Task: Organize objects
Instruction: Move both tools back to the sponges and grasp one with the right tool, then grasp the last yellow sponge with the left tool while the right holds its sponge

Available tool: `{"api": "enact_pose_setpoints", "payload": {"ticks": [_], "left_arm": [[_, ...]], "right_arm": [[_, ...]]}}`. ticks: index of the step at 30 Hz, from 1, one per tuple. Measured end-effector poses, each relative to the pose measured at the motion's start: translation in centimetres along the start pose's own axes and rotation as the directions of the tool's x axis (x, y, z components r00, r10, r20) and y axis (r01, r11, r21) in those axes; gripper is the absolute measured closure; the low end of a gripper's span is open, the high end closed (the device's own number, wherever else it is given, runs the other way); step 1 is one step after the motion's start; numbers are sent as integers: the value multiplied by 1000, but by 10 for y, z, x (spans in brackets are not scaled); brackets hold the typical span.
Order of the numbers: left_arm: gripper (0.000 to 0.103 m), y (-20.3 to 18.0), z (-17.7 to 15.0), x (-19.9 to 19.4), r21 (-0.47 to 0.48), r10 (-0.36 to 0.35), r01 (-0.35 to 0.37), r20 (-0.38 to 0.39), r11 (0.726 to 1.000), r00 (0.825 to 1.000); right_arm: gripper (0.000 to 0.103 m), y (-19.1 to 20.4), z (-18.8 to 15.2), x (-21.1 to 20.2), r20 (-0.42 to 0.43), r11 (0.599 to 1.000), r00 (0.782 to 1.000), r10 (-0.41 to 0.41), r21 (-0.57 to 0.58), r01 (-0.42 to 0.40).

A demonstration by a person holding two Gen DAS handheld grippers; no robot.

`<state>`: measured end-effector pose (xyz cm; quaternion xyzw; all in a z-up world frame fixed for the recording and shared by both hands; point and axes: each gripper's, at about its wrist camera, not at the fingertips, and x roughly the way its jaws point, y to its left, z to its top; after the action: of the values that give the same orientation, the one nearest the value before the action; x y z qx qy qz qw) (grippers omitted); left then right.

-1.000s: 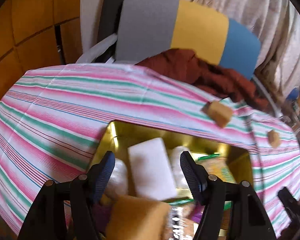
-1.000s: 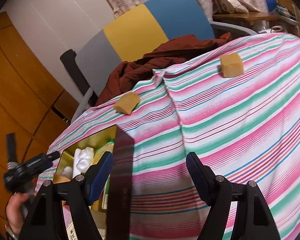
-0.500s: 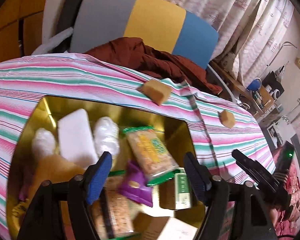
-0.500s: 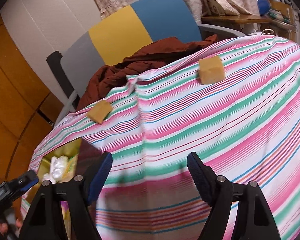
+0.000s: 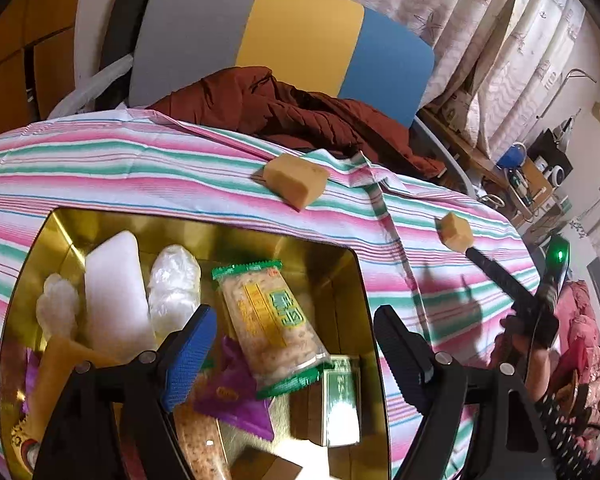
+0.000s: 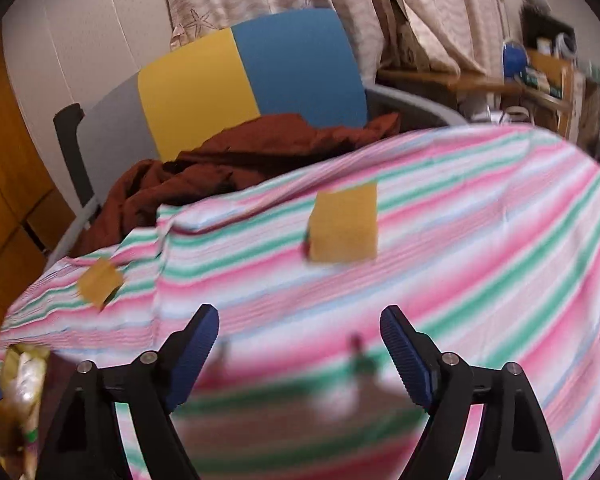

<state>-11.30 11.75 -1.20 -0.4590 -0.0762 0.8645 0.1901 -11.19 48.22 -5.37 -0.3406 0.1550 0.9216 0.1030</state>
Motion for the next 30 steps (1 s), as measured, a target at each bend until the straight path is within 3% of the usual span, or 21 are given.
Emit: {"api": "enact_pose_setpoints", "payload": {"ticks": [6,10,11,13,16,20,24,30], "left_arm": [[21,-10,16,13,12,17,-17,-12,1000,1000],[21,-25,35,24,81,41,-40,-15,996,999],[21,-28,39,28,95,47,-46,-18,994,999],[20,-35,51,37,126,60,-57,-20,990,998],[18,-42,72,62,156,88,-77,-63,985,994],[18,-44,97,98,183,142,-120,-114,976,983],[18,-47,117,132,279,233,-187,-141,942,962],[18,-46,131,173,381,284,-195,-193,904,939]], "right_arm": [[19,-10,37,40,-1,998,998,-68,-16,68],[20,-16,47,65,-2,996,996,-87,7,87],[22,-17,47,68,-4,996,996,-92,4,92],[43,-19,47,77,-31,996,995,-94,2,94],[47,-21,44,82,-39,995,994,-100,8,100],[47,-21,40,80,-16,993,993,-116,9,116],[47,-18,39,81,-14,991,991,-131,-9,131],[47,-16,38,83,-15,989,989,-144,-17,144]]}}
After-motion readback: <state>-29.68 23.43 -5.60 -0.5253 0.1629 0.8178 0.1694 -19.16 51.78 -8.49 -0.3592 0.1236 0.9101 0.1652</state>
